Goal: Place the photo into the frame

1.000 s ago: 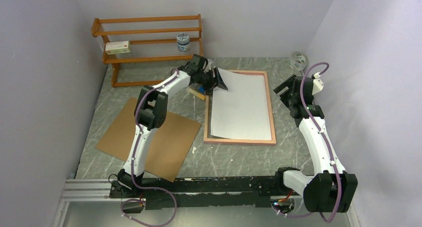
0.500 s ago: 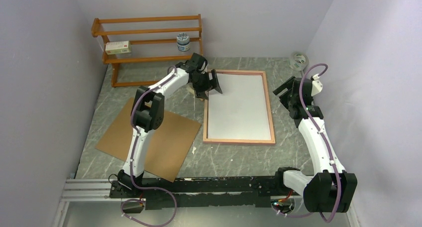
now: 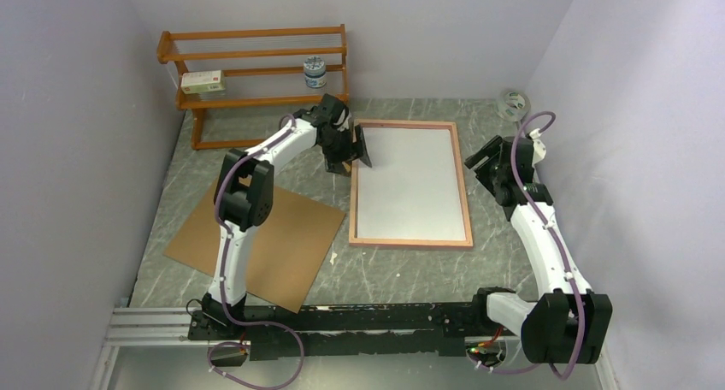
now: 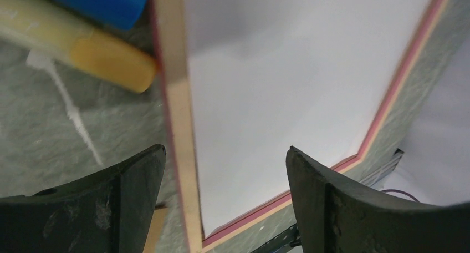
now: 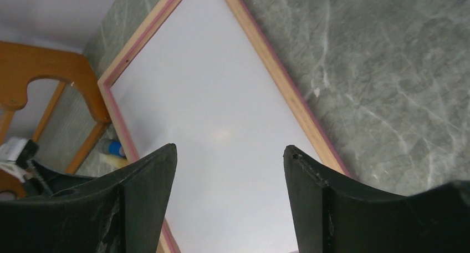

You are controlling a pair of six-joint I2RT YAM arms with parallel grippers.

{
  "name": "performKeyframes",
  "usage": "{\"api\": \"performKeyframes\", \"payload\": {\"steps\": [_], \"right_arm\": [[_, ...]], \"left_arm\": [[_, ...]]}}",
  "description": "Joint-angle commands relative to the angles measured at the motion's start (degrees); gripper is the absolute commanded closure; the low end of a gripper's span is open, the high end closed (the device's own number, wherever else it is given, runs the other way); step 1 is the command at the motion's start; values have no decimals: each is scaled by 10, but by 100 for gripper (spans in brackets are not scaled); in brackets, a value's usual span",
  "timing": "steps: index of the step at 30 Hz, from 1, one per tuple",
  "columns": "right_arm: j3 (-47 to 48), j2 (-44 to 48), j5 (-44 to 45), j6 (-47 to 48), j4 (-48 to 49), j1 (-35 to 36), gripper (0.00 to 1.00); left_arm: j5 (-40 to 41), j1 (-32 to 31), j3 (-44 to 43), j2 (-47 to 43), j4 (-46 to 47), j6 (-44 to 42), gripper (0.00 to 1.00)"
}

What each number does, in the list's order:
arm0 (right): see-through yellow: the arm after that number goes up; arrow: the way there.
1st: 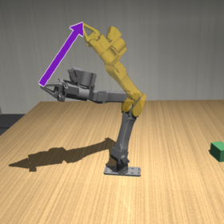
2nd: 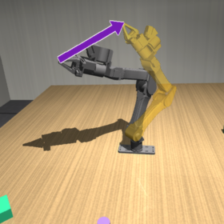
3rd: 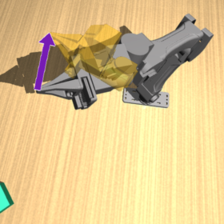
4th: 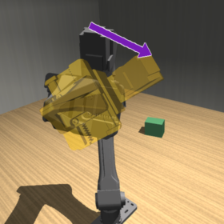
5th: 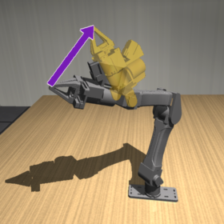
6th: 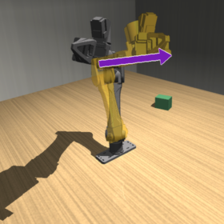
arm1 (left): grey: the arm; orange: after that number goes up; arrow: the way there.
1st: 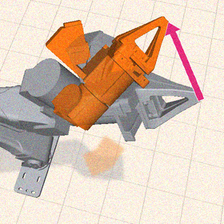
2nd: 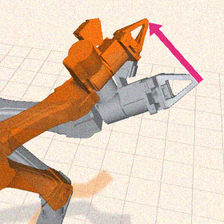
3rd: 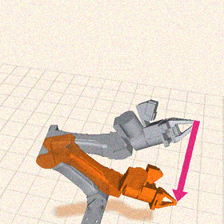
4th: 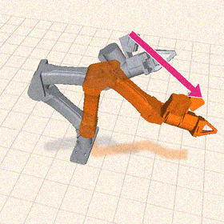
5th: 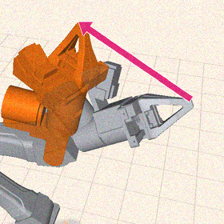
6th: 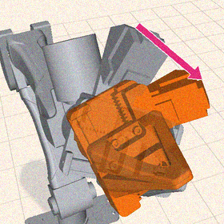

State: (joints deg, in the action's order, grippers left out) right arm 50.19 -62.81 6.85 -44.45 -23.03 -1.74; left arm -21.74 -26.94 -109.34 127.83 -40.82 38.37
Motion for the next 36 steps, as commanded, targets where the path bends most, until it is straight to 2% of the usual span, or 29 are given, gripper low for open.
{"api": "performKeyframes", "payload": {"steps": [1, 5, 9, 15, 19, 24, 28, 31, 36], "right_arm": [[1, -19, -62, 27, 42, -2, 27], [5, -45, -128, 42, 56, -1, 27], [13, -77, -207, 61, 89, 12, 30], [82, -155, -228, 113, 104, 130, 32], [136, -225, -225, 143, 115, 211, 31], [223, -327, -223, 172, 115, 316, 25], [329, -423, -200, 173, 85, 387, 21], [420, -501, -206, 180, 49, 424, 20], [543, -608, -213, 183, -1, 452, 20]], "left_arm": [[29, 10, 40, -62, -16, -25, 16], [49, 27, 95, -109, -11, -35, 16], [108, 47, 165, -177, -19, -34, 16], [187, 119, 277, -281, -76, -2, 15], [235, 192, 351, -354, -118, 27, 9], [267, 282, 420, -426, -141, 38, 6], [263, 362, 446, -433, -150, 31, 6], [265, 424, 475, -444, -144, 25, 6], [290, 505, 543, -479, -83, 23, 6]]}}
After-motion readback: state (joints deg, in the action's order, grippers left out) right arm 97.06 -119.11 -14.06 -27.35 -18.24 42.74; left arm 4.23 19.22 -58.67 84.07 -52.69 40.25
